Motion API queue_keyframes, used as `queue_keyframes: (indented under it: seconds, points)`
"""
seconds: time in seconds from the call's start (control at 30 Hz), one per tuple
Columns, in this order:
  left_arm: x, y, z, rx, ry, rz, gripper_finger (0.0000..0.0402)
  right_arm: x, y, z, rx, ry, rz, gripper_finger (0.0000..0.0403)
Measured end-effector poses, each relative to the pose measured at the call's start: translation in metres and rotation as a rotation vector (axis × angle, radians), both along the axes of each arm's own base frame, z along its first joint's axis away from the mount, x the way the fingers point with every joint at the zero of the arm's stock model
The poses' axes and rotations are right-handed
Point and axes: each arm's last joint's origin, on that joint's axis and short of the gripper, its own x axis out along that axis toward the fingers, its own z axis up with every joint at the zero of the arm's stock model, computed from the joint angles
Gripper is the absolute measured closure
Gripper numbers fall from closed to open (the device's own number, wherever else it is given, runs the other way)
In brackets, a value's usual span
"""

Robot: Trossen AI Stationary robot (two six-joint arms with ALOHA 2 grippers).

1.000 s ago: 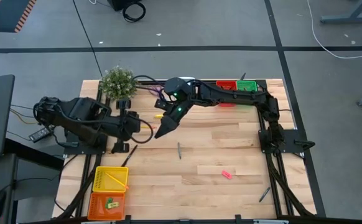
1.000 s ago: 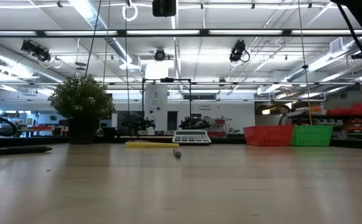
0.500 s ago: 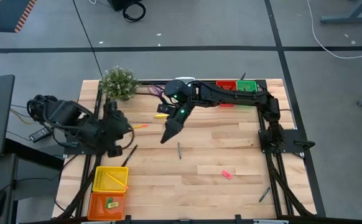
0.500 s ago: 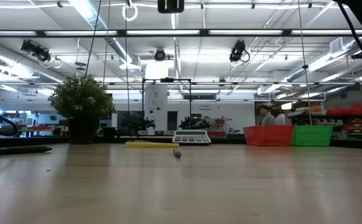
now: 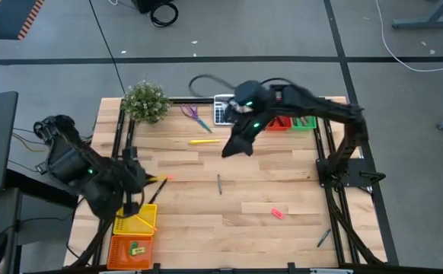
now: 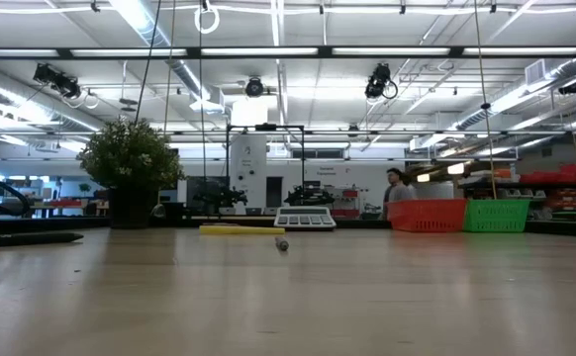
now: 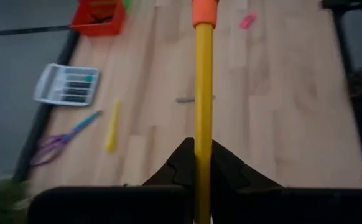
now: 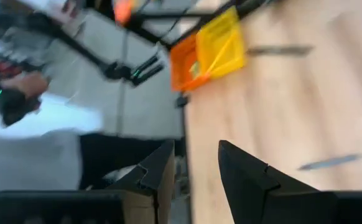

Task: Sort crayons/erasers/pens/pencils in bins
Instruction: Put the yellow pencil into the yellow bin

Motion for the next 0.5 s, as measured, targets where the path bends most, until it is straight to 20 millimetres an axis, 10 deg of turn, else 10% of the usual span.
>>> queue_keyframes:
  seconds: [0.5]
  points:
    - [-0.025,-0.002,-0.097,-0.309,0.037,-0.239,0.0379,-0.106,0.019,0.074,-0.161,-0.158,-0.416,0.0272]
